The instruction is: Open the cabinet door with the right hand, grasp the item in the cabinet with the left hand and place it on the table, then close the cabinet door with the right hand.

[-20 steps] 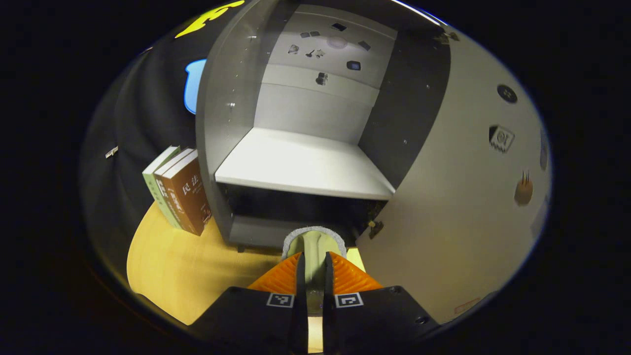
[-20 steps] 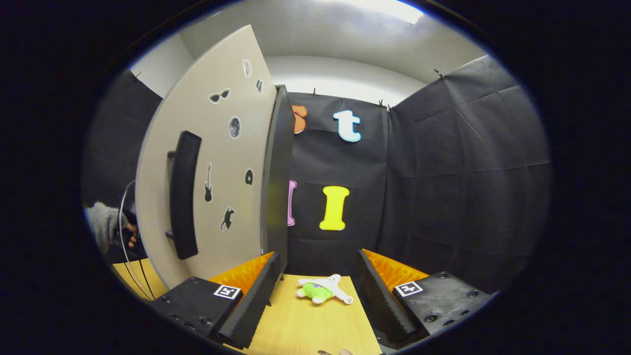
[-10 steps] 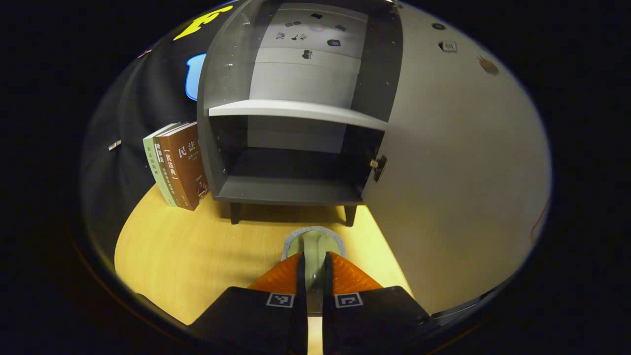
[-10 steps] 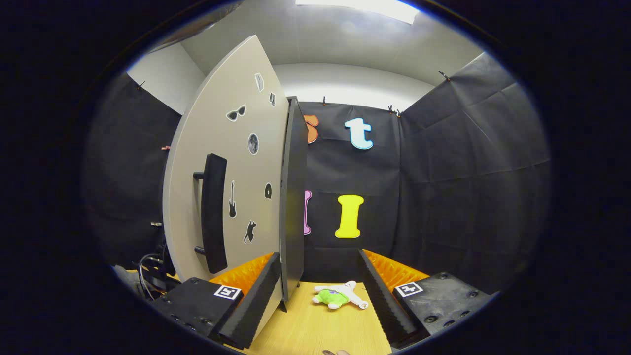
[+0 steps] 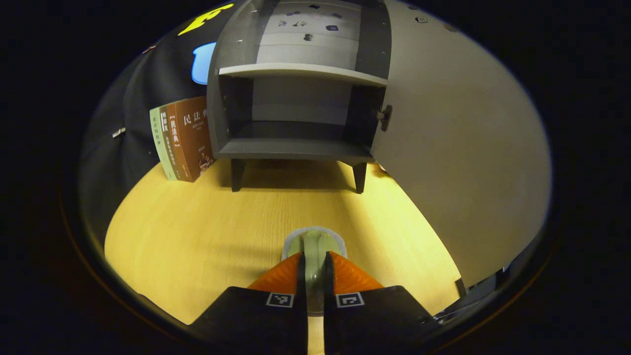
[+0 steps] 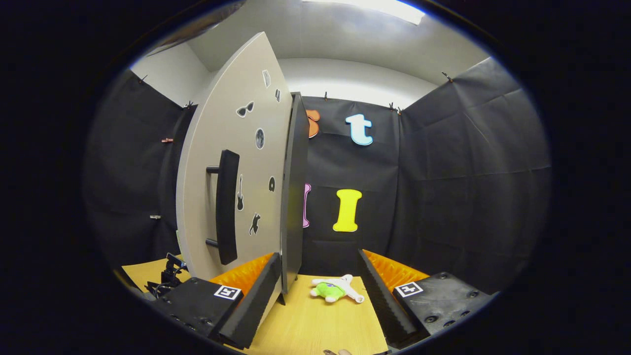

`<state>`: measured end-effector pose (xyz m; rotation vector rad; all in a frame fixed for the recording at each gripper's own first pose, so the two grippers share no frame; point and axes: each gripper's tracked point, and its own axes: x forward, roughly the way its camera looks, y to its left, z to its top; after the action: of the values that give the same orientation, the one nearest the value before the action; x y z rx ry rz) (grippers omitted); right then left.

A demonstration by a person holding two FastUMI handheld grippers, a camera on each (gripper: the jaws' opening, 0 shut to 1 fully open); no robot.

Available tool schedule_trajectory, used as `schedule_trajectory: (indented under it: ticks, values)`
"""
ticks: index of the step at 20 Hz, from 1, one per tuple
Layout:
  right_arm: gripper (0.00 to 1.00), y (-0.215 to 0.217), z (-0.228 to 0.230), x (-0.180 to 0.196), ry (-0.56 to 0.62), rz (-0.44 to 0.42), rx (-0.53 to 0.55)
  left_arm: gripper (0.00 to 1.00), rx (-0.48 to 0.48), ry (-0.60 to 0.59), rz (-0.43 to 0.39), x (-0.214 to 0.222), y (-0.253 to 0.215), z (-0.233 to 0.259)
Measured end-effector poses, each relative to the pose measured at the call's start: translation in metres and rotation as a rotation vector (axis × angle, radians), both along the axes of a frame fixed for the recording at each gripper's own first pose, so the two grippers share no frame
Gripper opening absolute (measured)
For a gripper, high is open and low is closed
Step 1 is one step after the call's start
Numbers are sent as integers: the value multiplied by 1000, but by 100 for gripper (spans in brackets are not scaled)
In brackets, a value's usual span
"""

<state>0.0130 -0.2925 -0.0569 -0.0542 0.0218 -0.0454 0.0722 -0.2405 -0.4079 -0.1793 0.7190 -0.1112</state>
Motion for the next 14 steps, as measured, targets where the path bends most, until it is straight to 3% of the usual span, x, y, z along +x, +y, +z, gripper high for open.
schedule_trajectory:
  ticks: [3, 9, 14]
  values:
    - [97, -1, -3, -1, 13, -13, -19, 19, 9, 34, 50, -4, 4, -18]
    - [97, -2, -3, -1, 15, -15, -13, 19, 31, 85, 51, -9, 8, -47]
    - [97, -5, -4, -5, 20, -18, -13, 26, 45, 81, 68, -10, 16, -52]
